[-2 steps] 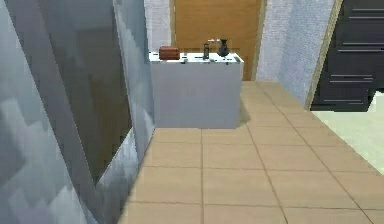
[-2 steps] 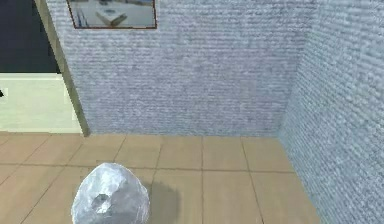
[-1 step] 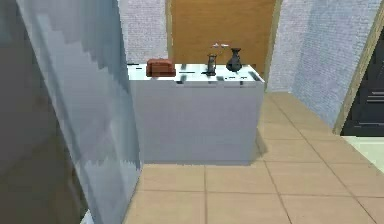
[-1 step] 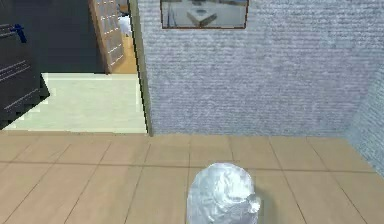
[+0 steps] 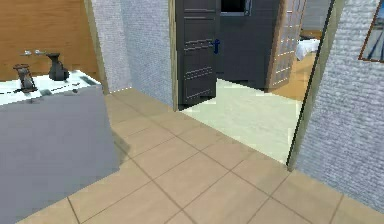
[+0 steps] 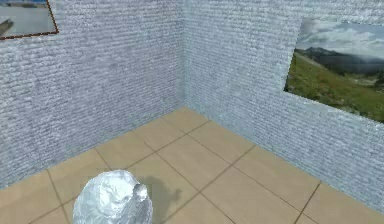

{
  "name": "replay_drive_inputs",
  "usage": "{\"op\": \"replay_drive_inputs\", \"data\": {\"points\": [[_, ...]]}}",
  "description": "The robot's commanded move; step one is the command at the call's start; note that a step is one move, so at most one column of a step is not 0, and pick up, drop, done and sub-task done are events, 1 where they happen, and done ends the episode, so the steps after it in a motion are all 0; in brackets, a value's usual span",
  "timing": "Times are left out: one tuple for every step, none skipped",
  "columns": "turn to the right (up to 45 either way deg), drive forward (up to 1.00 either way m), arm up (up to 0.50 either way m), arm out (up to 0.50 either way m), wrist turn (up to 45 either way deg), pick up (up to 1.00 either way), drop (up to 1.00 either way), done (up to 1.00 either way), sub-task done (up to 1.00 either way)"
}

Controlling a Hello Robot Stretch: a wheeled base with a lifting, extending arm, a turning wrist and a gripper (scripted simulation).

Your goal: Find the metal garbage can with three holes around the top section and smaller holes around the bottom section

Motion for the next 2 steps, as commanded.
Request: {"op": "replay_drive_inputs", "data": {"points": [[6.0, 0.0, 0.0, 0.0, 0.0, 0.0, 0.0, 0.0, 0.0], [0.0, 0.8, 0.0, 0.0, 0.0, 0.0, 0.0, 0.0, 0.0]]}}
